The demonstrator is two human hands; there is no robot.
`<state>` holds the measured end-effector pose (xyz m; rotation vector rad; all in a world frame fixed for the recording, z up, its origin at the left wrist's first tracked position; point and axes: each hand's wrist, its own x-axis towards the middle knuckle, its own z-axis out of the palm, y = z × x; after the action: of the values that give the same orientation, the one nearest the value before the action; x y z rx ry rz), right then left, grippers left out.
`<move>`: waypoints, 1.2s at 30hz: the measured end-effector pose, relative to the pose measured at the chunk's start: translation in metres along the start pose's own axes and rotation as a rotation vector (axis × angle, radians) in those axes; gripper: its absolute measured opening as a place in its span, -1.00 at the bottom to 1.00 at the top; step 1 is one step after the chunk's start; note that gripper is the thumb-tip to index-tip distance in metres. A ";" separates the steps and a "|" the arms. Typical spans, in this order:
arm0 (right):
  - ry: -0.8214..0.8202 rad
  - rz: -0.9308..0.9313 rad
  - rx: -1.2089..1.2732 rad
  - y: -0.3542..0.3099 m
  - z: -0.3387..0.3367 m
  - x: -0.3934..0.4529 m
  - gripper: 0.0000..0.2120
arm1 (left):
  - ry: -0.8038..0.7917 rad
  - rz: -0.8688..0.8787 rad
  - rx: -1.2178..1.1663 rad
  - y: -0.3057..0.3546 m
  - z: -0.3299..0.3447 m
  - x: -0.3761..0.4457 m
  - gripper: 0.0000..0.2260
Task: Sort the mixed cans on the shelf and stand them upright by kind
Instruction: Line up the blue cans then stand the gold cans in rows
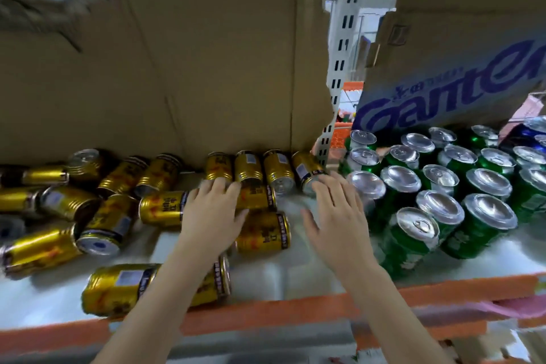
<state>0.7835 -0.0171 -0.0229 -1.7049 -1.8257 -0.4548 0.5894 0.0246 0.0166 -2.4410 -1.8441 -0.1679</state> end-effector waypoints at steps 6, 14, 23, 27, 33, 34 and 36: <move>-0.187 -0.015 -0.009 -0.029 0.046 0.035 -0.57 | -0.023 -0.076 0.022 -0.066 0.004 0.010 -0.53; -0.319 0.013 -0.183 -0.002 0.055 0.085 -0.45 | -0.079 0.048 0.038 -0.071 0.011 0.061 -0.52; -0.749 0.108 -0.224 0.008 0.077 0.091 -0.34 | -0.325 0.127 0.146 -0.049 0.026 0.104 -0.41; -0.728 0.177 -0.153 0.006 0.085 0.098 -0.36 | -0.385 0.088 0.126 -0.057 0.033 0.102 -0.34; -0.754 0.214 -0.132 0.009 0.088 0.100 -0.32 | -0.408 0.040 0.114 -0.047 0.036 0.109 -0.27; -0.755 0.214 -0.135 0.010 0.087 0.100 -0.32 | -0.422 0.025 0.112 -0.046 0.036 0.111 -0.26; -0.755 0.251 -0.120 0.008 0.082 0.098 -0.29 | -0.444 -0.018 0.097 -0.045 0.039 0.114 -0.23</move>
<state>0.7759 0.1110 -0.0254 -2.3622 -2.0442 0.2329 0.5789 0.1505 -0.0066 -2.5449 -1.9698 0.4904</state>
